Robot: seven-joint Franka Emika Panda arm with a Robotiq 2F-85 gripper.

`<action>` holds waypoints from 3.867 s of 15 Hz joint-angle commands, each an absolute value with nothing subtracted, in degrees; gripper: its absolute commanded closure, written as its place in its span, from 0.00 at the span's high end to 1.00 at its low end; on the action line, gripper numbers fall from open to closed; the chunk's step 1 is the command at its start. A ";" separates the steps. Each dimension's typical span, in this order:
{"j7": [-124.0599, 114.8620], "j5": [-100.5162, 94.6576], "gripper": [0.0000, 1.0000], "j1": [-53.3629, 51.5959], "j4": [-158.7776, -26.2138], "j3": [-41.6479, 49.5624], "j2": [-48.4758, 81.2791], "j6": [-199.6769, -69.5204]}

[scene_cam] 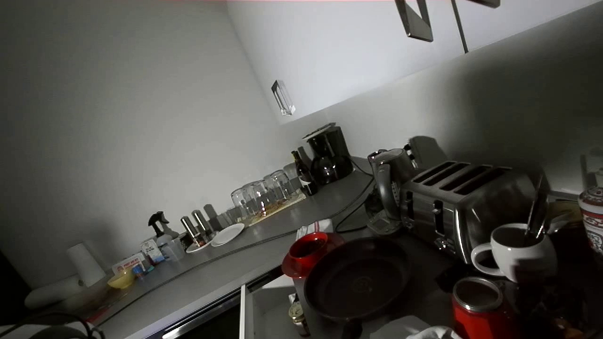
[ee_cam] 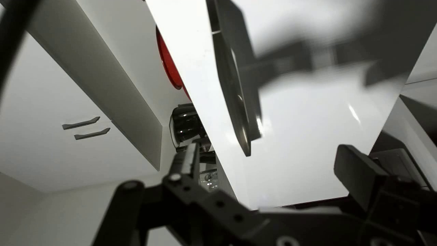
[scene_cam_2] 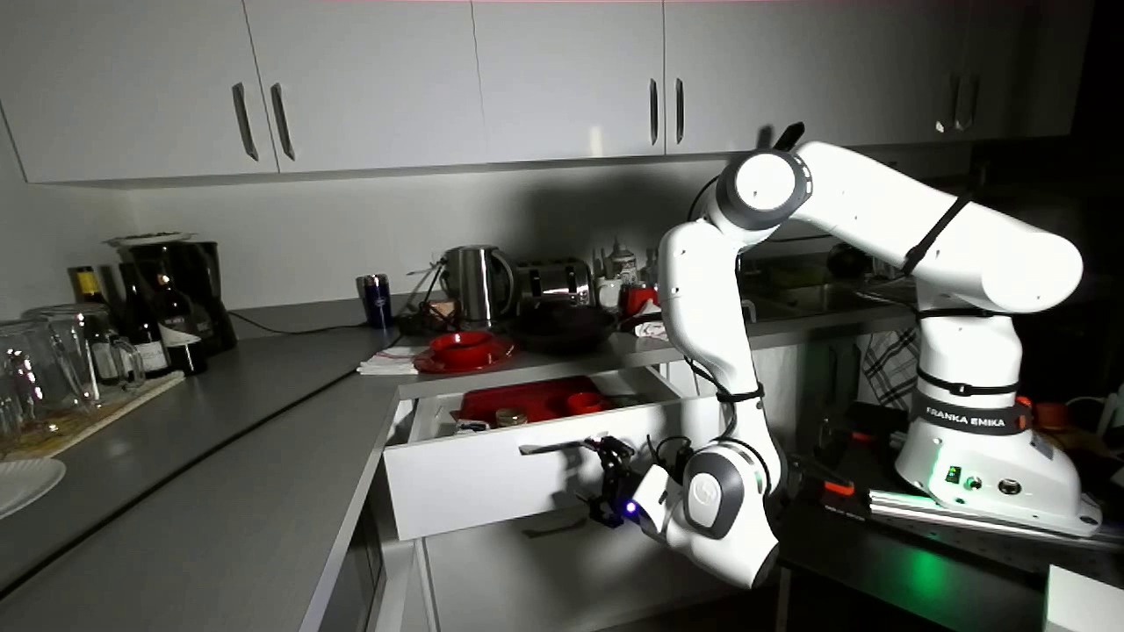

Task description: Open the topmost drawer

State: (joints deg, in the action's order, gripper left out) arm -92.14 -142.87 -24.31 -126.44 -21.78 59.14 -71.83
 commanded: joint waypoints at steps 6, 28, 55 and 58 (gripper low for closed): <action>-91.78 -143.28 1.00 -23.77 -126.41 -22.21 59.37 -71.53; -91.78 -143.28 1.00 -23.77 -126.41 -22.21 59.37 -71.53; -138.43 -148.38 1.00 -20.73 -135.78 -38.67 46.93 -82.37; -146.85 -147.27 1.00 -19.34 -139.85 -41.03 42.69 -78.67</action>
State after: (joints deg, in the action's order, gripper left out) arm -138.65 -148.65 -20.92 -134.09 -38.99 48.40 -81.35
